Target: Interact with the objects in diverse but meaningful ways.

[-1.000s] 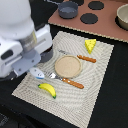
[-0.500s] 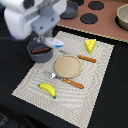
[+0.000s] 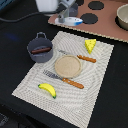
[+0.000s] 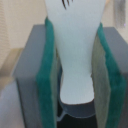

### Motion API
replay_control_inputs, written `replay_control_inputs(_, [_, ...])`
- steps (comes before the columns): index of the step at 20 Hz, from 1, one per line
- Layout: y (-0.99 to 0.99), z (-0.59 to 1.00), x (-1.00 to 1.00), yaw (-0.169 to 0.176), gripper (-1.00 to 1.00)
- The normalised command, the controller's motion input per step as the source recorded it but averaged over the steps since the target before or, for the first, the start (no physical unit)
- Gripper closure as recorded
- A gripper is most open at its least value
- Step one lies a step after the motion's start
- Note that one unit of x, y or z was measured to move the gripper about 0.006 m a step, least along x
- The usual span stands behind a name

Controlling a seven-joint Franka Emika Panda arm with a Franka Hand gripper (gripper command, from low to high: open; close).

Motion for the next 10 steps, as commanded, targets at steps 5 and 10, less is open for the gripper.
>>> replay_control_inputs(5, [0.73, -0.09, 0.43, 0.010, 1.00])
replay_control_inputs(10, [0.25, -0.47, 0.23, 0.000, 1.00])
